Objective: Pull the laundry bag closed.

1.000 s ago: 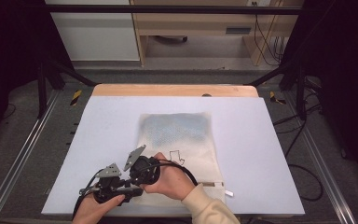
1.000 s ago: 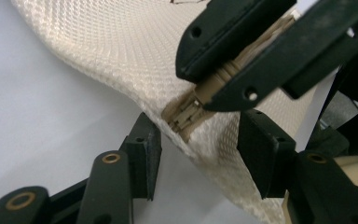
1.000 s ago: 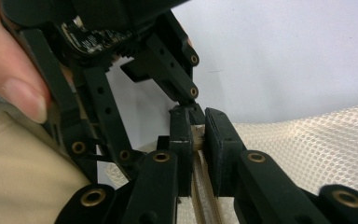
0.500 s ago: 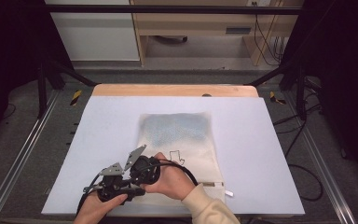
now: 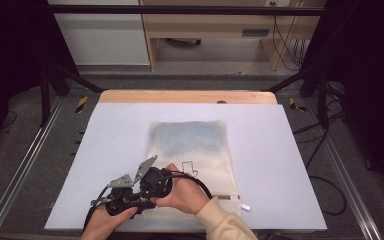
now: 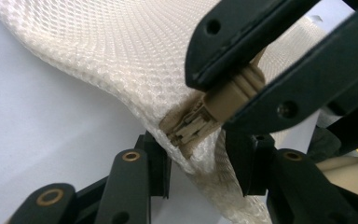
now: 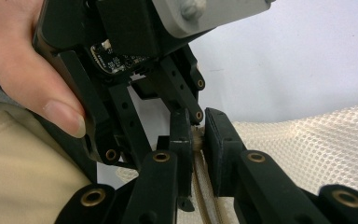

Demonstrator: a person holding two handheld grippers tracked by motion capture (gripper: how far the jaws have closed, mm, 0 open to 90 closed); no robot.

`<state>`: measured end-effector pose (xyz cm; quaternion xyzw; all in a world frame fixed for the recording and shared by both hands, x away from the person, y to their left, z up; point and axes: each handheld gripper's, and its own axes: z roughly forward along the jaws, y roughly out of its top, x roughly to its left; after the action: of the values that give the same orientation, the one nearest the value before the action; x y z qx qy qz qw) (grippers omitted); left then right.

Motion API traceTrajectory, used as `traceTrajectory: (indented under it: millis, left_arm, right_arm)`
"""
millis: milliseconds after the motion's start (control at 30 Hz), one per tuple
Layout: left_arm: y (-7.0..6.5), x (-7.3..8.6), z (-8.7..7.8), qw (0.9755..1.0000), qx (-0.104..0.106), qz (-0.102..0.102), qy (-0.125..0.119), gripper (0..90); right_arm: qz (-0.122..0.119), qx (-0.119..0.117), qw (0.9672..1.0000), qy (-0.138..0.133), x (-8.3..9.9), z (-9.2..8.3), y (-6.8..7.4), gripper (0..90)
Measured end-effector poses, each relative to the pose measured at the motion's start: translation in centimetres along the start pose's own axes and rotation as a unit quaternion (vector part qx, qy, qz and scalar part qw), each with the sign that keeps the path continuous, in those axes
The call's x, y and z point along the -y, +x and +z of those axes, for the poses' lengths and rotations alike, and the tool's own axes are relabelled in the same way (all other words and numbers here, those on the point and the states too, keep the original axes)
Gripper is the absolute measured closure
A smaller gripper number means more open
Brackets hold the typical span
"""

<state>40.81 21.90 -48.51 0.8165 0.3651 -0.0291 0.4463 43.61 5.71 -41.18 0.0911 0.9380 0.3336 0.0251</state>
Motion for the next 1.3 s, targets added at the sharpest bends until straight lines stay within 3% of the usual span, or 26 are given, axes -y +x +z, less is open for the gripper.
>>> traceTrajectory:
  millis: [133,433,800,1033,1300]
  left_arm:
    - [0.0,0.0,0.0,1.0000,0.002,0.000,0.000,64.5]
    - [0.3,-0.3,0.1,0.9999,-0.005,0.007,0.005,81.7]
    - [0.3,-0.4,-0.2,0.9999,-0.006,0.012,0.006,83.7]
    - [0.3,-0.4,-0.4,0.9999,-0.010,0.009,0.005,84.1]
    - [0.2,-0.5,-0.4,0.9999,-0.011,0.011,0.003,84.0]
  right_arm:
    - [-0.002,-0.001,1.0000,-0.001,0.1,-0.1,-0.1,81.9]
    - [-0.001,0.005,1.0000,0.001,0.5,-0.2,-0.2,81.9]
    - [-0.014,0.016,0.9997,0.009,1.2,-0.2,0.1,82.0]
    - [-0.024,0.027,0.9989,0.028,1.8,-0.4,0.0,82.1]
    - [-0.021,0.032,0.9985,0.039,2.4,-0.7,-0.1,82.1]
